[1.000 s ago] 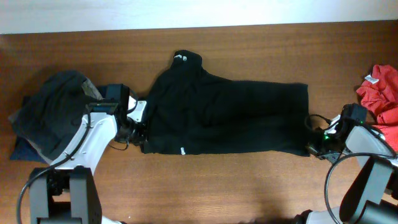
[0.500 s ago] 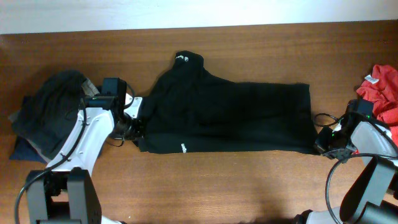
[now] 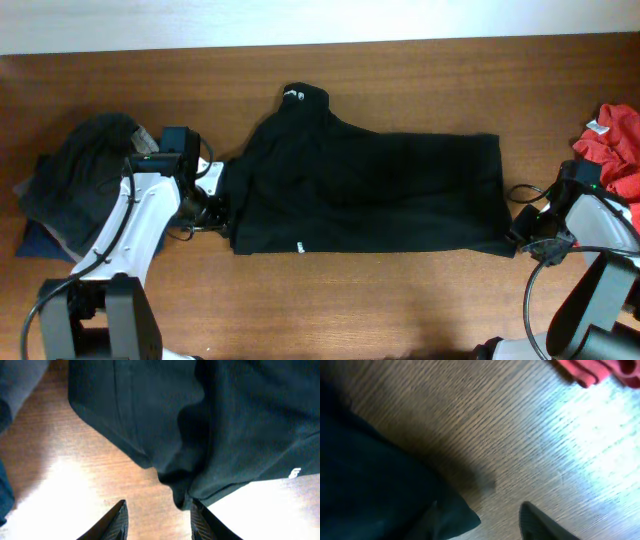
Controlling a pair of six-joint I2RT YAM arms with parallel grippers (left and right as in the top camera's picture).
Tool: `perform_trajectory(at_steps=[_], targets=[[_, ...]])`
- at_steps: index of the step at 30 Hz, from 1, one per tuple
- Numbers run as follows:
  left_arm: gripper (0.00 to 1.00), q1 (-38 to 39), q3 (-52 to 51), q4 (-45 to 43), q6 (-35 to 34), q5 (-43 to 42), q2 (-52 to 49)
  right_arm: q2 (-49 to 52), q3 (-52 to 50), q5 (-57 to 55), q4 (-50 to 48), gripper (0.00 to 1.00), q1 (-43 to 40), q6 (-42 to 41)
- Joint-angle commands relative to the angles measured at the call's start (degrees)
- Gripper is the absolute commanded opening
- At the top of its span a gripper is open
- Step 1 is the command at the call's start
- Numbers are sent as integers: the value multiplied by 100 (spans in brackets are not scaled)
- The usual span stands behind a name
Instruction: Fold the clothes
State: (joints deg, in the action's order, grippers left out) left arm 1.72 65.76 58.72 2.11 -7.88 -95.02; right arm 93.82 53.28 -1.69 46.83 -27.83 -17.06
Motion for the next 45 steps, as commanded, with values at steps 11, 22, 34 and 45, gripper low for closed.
perform_trajectory(at_steps=[11, 22, 34, 45], targets=[[55, -35, 1248, -404, 660, -1692, 487, -310, 1228, 2793, 35, 58, -28, 789], [48, 658, 2647, -1766, 658, -1635, -1276, -153, 1539, 3130, -811, 59, 662, 782], [74, 800, 4918, -2223, 656, -1639, -3654, 1012, 1644, 2848, -2365, 66, 828, 588], [77, 826, 4916, -3585, 649, -1633, -4623, 1263, 1644, 3062, -2323, 66, 833, 590]])
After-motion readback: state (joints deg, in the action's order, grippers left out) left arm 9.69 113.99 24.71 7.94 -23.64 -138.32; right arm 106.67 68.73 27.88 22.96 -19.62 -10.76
